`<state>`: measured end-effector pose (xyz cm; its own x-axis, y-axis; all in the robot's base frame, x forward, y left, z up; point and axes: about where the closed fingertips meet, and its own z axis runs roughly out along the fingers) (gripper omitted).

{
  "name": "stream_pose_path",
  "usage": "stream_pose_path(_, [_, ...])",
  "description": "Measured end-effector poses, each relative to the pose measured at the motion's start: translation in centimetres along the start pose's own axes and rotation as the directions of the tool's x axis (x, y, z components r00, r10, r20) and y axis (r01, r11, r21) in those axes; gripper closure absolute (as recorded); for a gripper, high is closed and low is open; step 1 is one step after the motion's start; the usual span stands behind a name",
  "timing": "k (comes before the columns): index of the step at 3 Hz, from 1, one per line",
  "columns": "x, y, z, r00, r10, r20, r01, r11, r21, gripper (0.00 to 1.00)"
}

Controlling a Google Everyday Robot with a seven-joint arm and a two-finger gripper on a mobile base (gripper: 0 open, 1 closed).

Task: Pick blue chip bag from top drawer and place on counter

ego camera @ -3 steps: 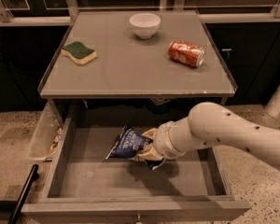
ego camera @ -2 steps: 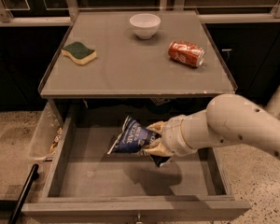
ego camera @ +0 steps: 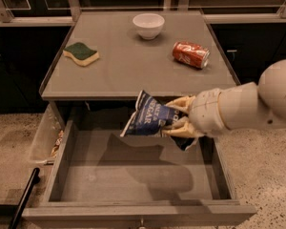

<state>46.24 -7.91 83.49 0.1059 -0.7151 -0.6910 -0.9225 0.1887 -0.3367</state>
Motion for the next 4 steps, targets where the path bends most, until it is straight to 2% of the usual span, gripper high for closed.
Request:
stream_pose_path(1, [-2.7, -4.5, -3.5, 0.997, -0.066, 0.029, 0.064, 0.9963, 0.058, 1.00])
stream_pose_path(2, [-4.0, -5.9, -4.7, 0.996, -0.086, 0.038, 0.083, 0.9925, 0.090, 1.00])
stream_pose_path(3, [-4.0, -5.8, -4.6, 0.996, -0.086, 0.037, 0.083, 0.9928, 0.087, 1.00])
stream_pose_path(4, [-4.9, -7.1, -3.8, 0.991, -0.123, 0.057, 0.118, 0.9890, 0.090, 1.00])
